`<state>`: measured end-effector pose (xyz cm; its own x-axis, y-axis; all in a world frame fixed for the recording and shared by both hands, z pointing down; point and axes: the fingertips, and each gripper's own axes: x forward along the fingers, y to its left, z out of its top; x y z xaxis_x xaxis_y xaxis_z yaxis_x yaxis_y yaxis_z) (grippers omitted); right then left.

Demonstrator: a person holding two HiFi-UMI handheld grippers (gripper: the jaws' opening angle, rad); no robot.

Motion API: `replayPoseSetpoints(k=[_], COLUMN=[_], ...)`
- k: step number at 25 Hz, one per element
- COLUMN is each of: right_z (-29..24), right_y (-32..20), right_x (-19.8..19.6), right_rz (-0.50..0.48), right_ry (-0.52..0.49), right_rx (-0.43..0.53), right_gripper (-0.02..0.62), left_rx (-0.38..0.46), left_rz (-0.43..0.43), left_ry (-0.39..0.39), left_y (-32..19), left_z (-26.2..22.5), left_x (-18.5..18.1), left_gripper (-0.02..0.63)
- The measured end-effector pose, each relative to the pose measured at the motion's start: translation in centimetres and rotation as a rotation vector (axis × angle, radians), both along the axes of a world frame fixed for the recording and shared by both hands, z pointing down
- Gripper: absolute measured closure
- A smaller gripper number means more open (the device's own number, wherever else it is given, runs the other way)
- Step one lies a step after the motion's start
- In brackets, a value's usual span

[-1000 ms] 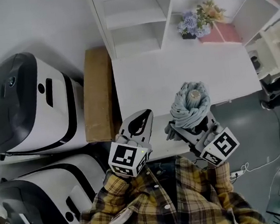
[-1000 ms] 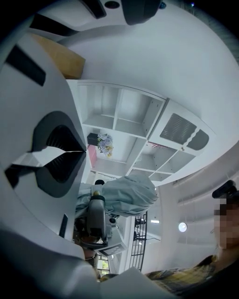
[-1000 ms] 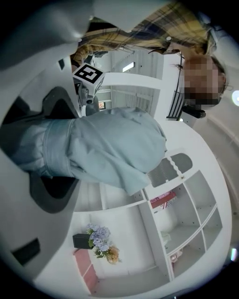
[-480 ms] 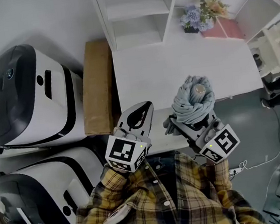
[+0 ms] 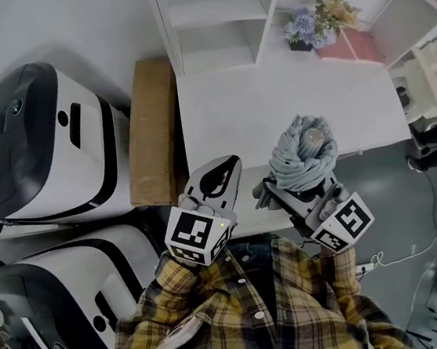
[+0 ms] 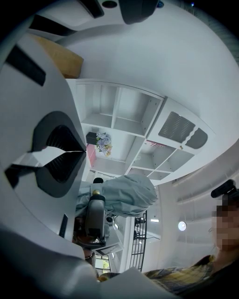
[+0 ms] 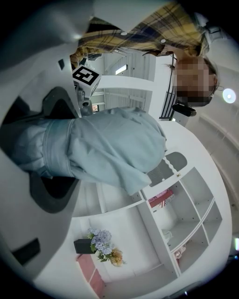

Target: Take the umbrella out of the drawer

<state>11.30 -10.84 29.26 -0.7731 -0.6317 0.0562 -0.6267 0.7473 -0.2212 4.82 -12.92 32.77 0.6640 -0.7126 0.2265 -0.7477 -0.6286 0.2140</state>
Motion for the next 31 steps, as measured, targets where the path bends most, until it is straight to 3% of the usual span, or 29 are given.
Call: replayPoseSetpoints(k=[17,31], right_z=[0.2,0.0], right_y=[0.1,-0.1], right_x=[0.4,0.2], right_rz=[0.015,0.005], right_ry=[0.000,0.007], right_rx=[0.007,0.024], right_gripper=[0.288,0.290], left_rx=[0.012,0.002], left_rz=[0.021,0.128], left_ry=[-0.025,-0.062], left_y=[0.6,0.9], left_z=[-0.1,0.2], left_x=[0.4,1.4], left_gripper=[0.583,0.583])
